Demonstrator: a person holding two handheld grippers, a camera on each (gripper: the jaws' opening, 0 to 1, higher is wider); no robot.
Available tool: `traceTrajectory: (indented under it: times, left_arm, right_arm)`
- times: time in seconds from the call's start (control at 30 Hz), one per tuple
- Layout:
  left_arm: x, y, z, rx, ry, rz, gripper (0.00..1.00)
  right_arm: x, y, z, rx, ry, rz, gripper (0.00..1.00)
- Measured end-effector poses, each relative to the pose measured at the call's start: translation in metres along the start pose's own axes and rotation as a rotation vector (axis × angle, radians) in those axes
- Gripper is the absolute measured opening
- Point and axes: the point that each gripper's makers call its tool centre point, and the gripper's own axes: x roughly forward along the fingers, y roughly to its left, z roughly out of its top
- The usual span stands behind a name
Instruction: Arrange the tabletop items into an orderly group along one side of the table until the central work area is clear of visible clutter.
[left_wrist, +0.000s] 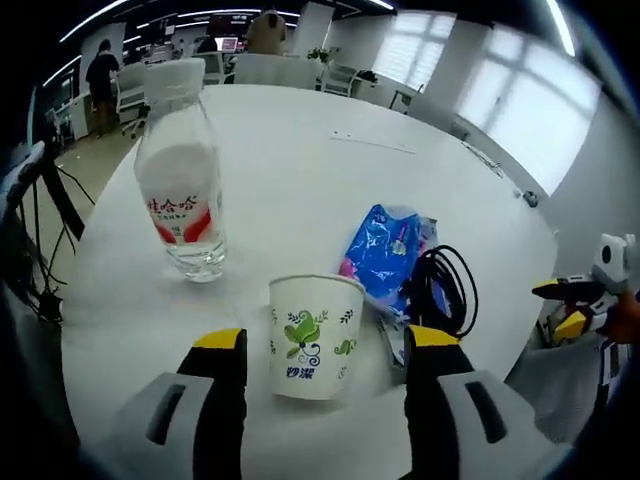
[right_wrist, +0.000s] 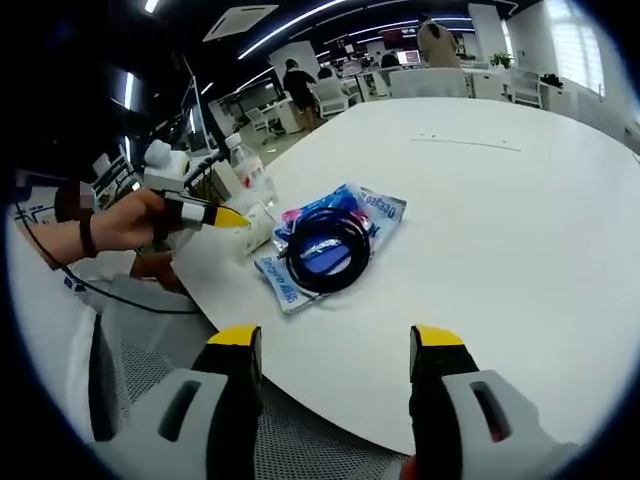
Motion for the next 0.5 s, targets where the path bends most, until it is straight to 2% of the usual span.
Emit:
traceTrajectory:
  times: [0.2,0.33,0.4,0.43,0.5]
  left_arm:
    - [0.008,0.0,-0.001,0.019,0.028,0.007,0.65]
    - [0.015,0.004,-0.002,-0.001,0.035,0.008,0.63]
    - [0.018,0.005,-0.003,-0.01,0.04,0.004,0.58]
    - [0.018,0.005,-0.002,0.004,0.039,0.007,0.53]
    - [0.018,0.008,0.0,0.081,0.04,0.015,0.41]
  right_arm:
    - [-0.003,-0.005,-0.002,0.01,-0.002,-0.007,0.59]
    - [-0.005,-0.008,-0.003,0.011,0.002,-0.012,0.59]
    - [-0.006,-0.008,-0.002,0.008,0.004,-0.013,0.59]
    - [-0.007,-0.009,-0.002,0.004,0.004,-0.014,0.59]
    - [-0.008,-0.009,-0.001,0.0,0.003,-0.016,0.59]
